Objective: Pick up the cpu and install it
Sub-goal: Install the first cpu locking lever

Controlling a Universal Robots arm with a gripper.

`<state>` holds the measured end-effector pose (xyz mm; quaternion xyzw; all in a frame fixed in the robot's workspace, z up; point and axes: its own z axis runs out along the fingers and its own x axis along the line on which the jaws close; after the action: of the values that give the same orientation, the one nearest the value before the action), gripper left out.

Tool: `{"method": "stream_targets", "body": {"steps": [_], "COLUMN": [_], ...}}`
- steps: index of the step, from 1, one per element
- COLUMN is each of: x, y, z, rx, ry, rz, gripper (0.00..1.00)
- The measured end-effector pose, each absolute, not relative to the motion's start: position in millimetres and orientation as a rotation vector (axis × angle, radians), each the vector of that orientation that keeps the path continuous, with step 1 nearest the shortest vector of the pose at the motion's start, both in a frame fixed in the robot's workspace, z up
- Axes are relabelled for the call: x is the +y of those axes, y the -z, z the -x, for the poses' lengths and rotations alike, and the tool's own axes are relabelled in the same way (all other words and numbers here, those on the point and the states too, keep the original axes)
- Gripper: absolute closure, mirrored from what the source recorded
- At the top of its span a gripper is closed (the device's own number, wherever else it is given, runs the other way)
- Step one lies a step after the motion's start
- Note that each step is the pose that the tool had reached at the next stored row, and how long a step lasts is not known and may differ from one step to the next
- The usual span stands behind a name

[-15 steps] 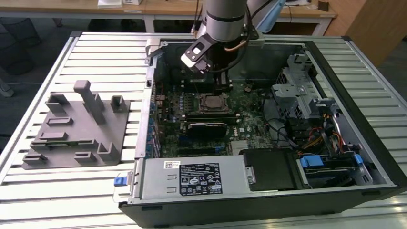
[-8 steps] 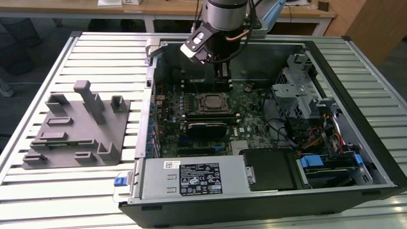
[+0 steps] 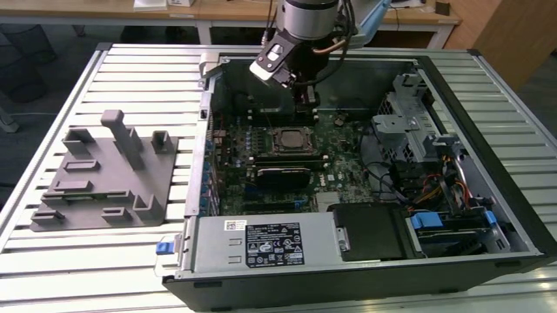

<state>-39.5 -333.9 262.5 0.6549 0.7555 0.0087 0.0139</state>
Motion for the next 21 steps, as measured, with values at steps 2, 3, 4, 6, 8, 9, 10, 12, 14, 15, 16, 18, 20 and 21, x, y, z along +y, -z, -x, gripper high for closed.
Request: {"method": "stream_targets", "body": {"steps": [2, 3, 4, 6, 8, 9, 10, 12, 14, 15, 16, 18, 20, 21], "x": [-334.0, -334.0, -334.0, -334.0, -333.9, -333.9, -333.9, -334.0, -333.9, -334.0, -333.9, -333.9, -334.0, -334.0], "y": [-262.2, -261.9, -261.6, -261.2, -261.1, -261.0, -261.0, -261.0, -261.0, -261.0, -261.0, -260.9, -260.9, -260.9], "z": [39.5, 39.5, 39.5, 39.5, 39.5, 39.5, 39.5, 39.5, 39.5, 39.5, 39.5, 39.5, 40.0, 40.3], "rx": [2.389, 2.407, 2.425, 2.462, 2.495, 2.509, 2.524, 2.552, 2.583, 2.599, 2.614, 2.64, 2.657, 2.661], "ry": [-0.028, -0.028, -0.029, -0.029, -0.03, -0.03, -0.031, -0.031, -0.032, -0.032, -0.032, -0.033, -0.032, -0.03], "rz": [-1.997, -1.975, -1.954, -1.908, -1.865, -1.846, -1.826, -1.787, -1.742, -1.719, -1.696, -1.655, -1.628, -1.621], "gripper": [0.89, 0.89, 0.89, 0.89, 0.89, 0.89, 0.89, 0.89, 0.89, 0.89, 0.89, 0.89, 0.89, 0.89]}}
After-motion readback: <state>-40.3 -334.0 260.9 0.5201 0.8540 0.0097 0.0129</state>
